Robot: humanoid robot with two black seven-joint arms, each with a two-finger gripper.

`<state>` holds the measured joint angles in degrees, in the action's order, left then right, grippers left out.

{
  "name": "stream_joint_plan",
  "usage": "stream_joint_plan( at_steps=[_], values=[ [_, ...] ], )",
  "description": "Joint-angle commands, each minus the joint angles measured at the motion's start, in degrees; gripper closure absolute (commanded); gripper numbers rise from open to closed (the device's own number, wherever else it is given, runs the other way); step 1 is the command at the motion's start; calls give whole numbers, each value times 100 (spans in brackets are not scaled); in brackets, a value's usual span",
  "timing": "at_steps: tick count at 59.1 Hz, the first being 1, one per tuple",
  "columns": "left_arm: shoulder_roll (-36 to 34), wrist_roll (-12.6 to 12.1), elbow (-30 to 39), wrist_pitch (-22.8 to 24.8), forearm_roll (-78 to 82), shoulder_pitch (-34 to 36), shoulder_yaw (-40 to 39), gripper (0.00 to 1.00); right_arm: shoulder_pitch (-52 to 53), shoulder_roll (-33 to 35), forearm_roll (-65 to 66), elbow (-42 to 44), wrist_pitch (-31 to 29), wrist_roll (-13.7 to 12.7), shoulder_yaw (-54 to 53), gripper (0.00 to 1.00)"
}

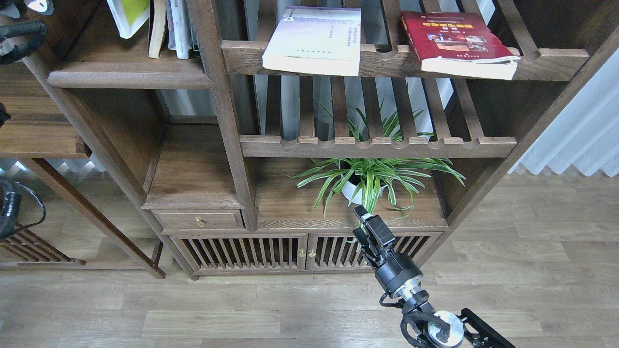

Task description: Organize books on shelf

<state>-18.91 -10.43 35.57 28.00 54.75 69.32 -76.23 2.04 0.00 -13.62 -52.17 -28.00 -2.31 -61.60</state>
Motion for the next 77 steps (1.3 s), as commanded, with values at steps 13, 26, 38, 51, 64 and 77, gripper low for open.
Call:
stream_joint_plan(
  at_steps=[13,26,38,51,64,77],
  values=[
    [45,208,3,0,115,-112,-15,95,-11,0,-35,-12,0,3,7,2],
    [45,296,29,0,132,-182,-15,95,-11,0,-44,-12,0,-6,16,2],
    [45,296,99,0,132,-261,-6,95,-11,0,-97,-48,0,-6,16,2],
    [27,252,152,0,132,-437,2,91,-2,0,-97,-48,0,-6,25,2],
    [45,243,170,0,132,-472,11,70,-2,0,-105,-48,0,-6,25,2],
    [36,234,196,0,124,-463,29,54,-2,0,-114,-48,0,-6,16,2]
  ],
)
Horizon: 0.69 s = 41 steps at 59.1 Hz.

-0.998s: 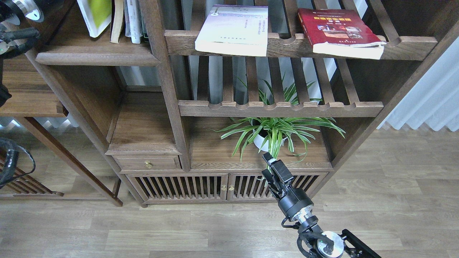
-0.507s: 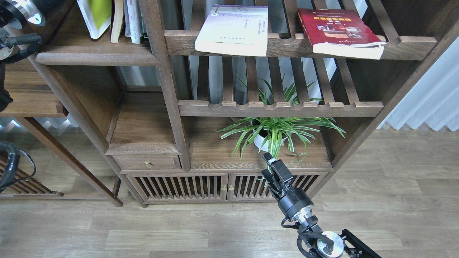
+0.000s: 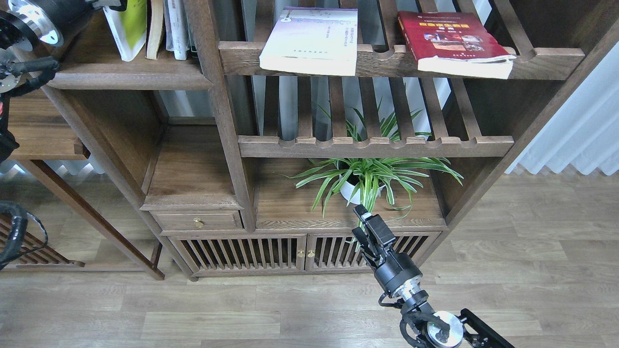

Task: Organize books on shelf
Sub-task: 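Push the book farther into the top shelf with the left gripper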

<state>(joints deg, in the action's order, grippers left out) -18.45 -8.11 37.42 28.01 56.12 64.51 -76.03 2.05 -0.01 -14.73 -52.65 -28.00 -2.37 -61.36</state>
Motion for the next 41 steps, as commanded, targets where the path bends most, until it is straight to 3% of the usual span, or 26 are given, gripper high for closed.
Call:
stream_joint_plan(
  at_steps=[1,20,41],
  values=[
    [-18,3,20,-1,-14,17,9,54,-2,1,-4,1,0,0,-8,2],
    [-167,-15,354,-1,-93,-18,-26,44,-2,1,5,1,0,0,1,2],
    [-370,-15,1118,-1,-233,-774,-123,38,-11,1,5,-26,0,-26,36,2]
  ],
)
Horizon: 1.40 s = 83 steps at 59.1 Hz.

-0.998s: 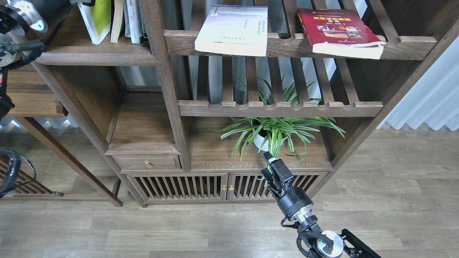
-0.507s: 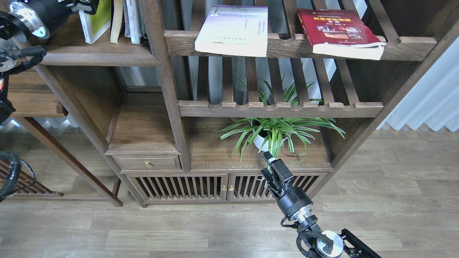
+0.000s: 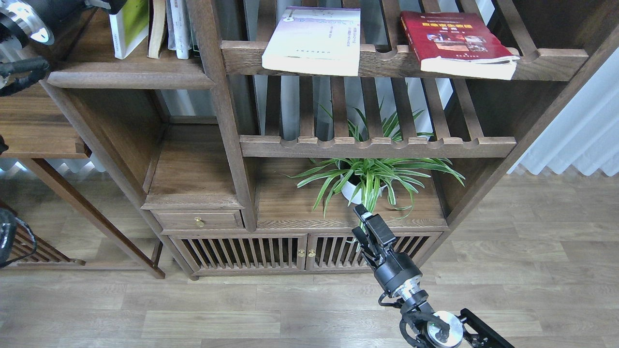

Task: Organize books on shelf
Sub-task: 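Push the book farther into the top shelf with the left gripper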

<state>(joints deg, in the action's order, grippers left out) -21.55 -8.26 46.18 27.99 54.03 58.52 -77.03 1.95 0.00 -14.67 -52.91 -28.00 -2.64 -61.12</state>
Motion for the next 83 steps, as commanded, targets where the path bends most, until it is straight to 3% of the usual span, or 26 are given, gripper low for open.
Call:
stream_joint_plan(
  at_steps=[1,23,34,52,71,83],
  values=[
    [-69,0,268,1,-24,-183,-22,38,-1,0,-1,0,0,0,12,2],
    [-130,-53,945,1,-24,-525,-75,38,-1,0,-1,-9,0,9,21,2],
    [-139,-694,1375,1,-516,-824,-233,38,-1,0,-1,-9,0,9,30,2],
    [-227,-791,1973,1,-666,-1114,-453,38,8,0,-1,-9,0,0,38,2],
    [-236,-1177,2579,1,-1026,-1642,-875,38,25,0,-1,-9,0,0,38,2],
    [-244,-1204,2887,1,-1614,-1993,-945,38,34,0,-1,-35,0,9,38,2]
  ],
)
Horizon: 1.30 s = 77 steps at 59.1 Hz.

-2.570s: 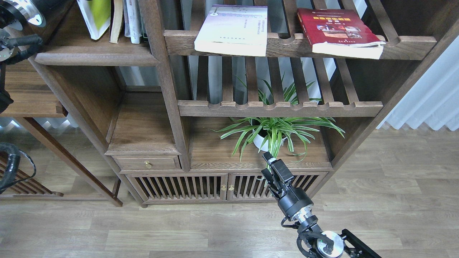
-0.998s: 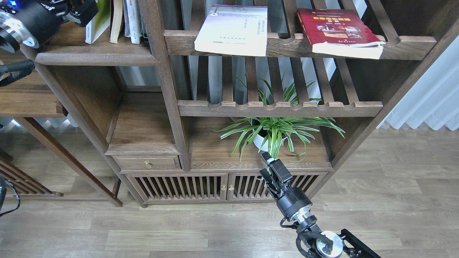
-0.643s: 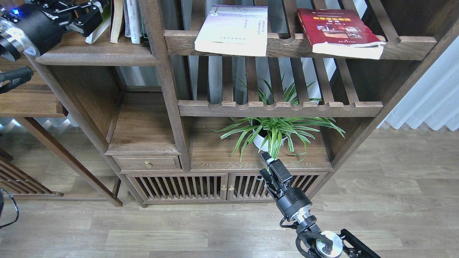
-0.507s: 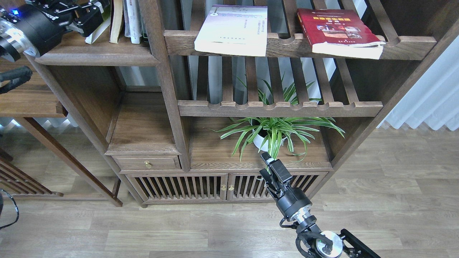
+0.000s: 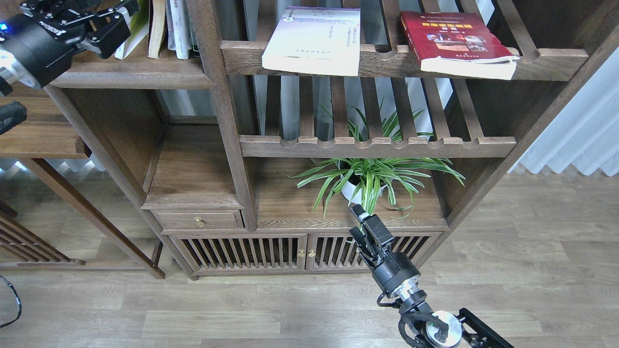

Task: Organize books on shelf
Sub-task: 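Push the book farther into the top shelf with the left gripper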

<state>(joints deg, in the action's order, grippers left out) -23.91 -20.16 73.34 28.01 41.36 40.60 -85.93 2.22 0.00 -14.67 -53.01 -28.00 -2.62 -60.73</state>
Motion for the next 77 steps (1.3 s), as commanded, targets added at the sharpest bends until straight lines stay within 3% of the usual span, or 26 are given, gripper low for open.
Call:
stream_joint_plan(
  at_steps=[1,23,29,37,56,60,77],
  values=[
    [-8,-15,189,-1,-366,-228,-82,38,7,0,0,-43,0,7,-9,2],
    [-70,-6,541,-1,-1095,-817,-284,34,-2,0,0,-254,0,7,9,2],
    [-43,-6,567,-1,-1218,-949,-372,28,-19,0,0,-289,0,7,17,2],
    [-8,-6,567,-1,-1350,-984,-389,12,-28,0,0,-342,0,25,17,2],
    [334,-6,567,-1,-2018,-1459,-284,8,-63,0,0,-421,0,34,-18,2],
    [483,3,559,-1,-2036,-1459,-284,1,-81,0,0,-421,0,34,-35,2],
    [888,3,523,-1,-2405,-1590,-205,1,-169,0,0,-456,0,51,-79,2]
  ],
)
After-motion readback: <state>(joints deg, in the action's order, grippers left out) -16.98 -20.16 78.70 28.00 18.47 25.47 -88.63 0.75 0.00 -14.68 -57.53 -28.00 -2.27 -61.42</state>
